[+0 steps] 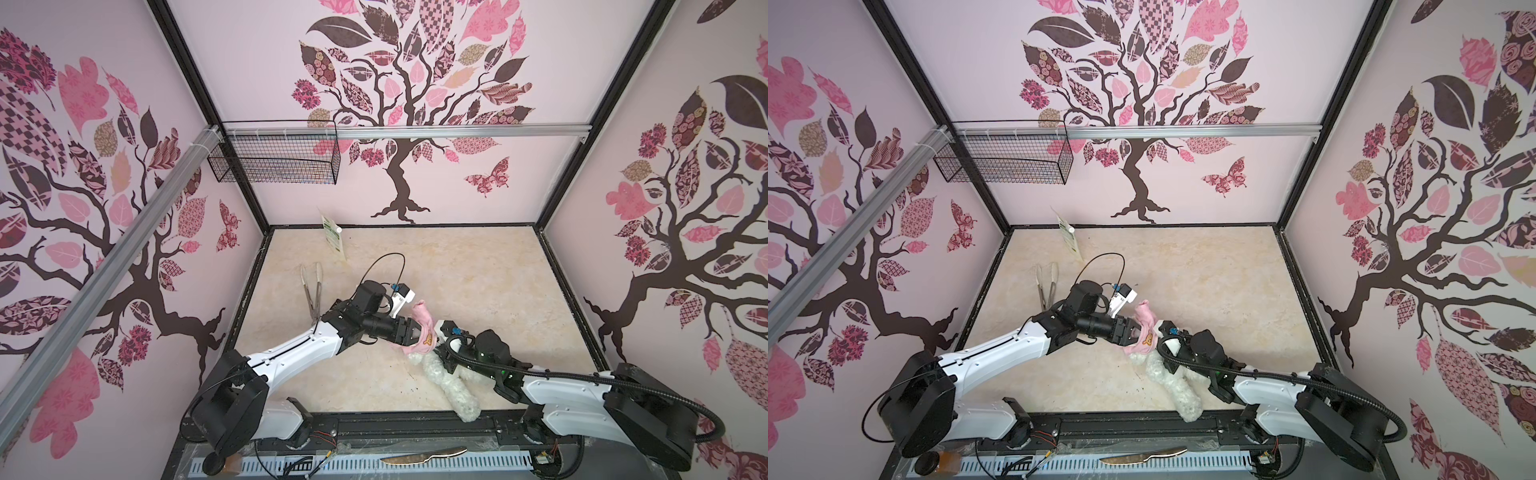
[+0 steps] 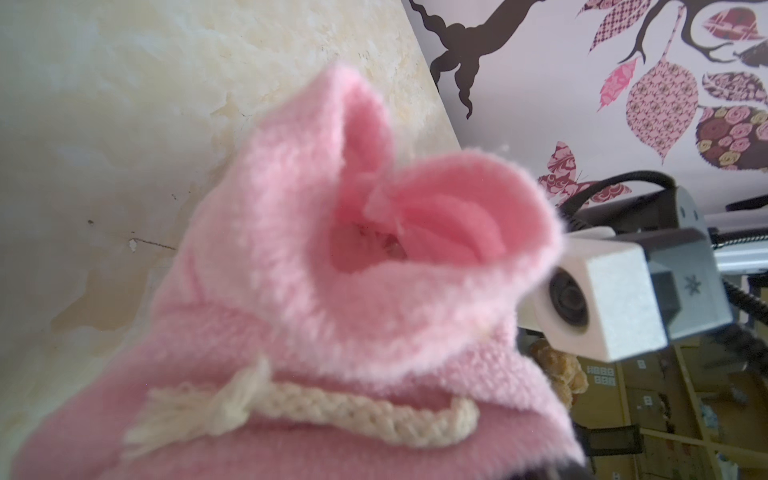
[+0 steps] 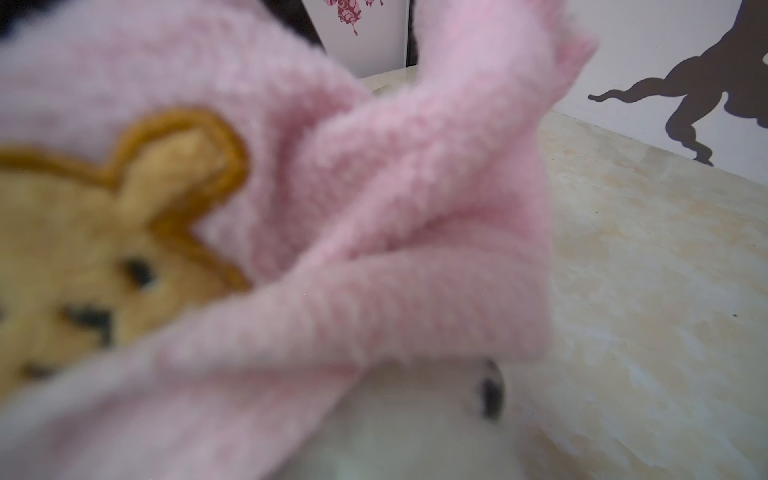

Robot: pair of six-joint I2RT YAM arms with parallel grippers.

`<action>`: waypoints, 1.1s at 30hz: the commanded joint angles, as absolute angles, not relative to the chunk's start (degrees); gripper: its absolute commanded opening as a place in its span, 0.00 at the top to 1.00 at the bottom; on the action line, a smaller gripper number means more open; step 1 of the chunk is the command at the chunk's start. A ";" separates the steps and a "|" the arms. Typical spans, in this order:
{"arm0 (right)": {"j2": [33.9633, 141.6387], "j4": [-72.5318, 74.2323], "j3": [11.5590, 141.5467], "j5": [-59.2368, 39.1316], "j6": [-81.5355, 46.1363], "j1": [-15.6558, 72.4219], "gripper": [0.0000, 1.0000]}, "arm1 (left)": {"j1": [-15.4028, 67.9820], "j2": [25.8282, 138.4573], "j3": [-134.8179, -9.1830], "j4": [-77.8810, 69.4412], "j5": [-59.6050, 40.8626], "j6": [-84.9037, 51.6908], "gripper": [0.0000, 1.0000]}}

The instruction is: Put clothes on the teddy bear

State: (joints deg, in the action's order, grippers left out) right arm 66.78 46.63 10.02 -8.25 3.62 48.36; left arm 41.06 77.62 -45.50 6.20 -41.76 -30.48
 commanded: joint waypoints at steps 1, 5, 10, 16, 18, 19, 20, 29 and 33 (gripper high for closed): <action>67.19 54.23 15.65 -9.17 0.00 49.08 0.95 | 44.47 78.87 -44.34 6.59 -49.35 -28.57 0.30; 68.25 56.92 16.64 -10.18 -2.74 49.06 0.95 | 44.82 80.39 -44.65 5.54 -48.86 -28.78 0.33; 71.12 61.12 17.17 -12.56 -4.07 49.09 0.93 | 44.82 81.38 -44.48 2.94 -49.47 -29.89 0.52; 71.46 53.77 18.55 -9.06 -2.12 49.07 0.84 | 42.51 78.08 -44.45 2.49 -50.57 -30.84 0.91; 69.92 47.72 18.61 -6.67 -1.82 49.04 0.74 | 40.19 74.88 -43.89 4.00 -49.55 -30.21 1.00; 68.82 44.68 18.37 -6.02 -2.22 49.05 0.68 | 39.09 72.84 -43.77 5.92 -47.88 -29.03 1.00; 67.43 41.37 18.21 -5.64 -2.80 49.03 0.61 | 38.31 70.77 -43.85 8.46 -46.01 -26.58 1.00; 45.10 9.32 22.26 -8.74 -11.82 47.25 0.18 | 37.19 57.55 -44.58 18.86 -25.27 -0.17 1.00; 40.25 4.89 27.53 -19.39 -16.09 43.01 0.16 | 37.15 55.77 -45.01 17.61 -22.41 10.51 1.00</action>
State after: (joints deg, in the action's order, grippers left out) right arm 42.48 12.80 23.07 -11.75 -11.33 45.04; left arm 37.26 56.69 -44.75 18.52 -26.50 -1.65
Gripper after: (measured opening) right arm 0.842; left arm 0.075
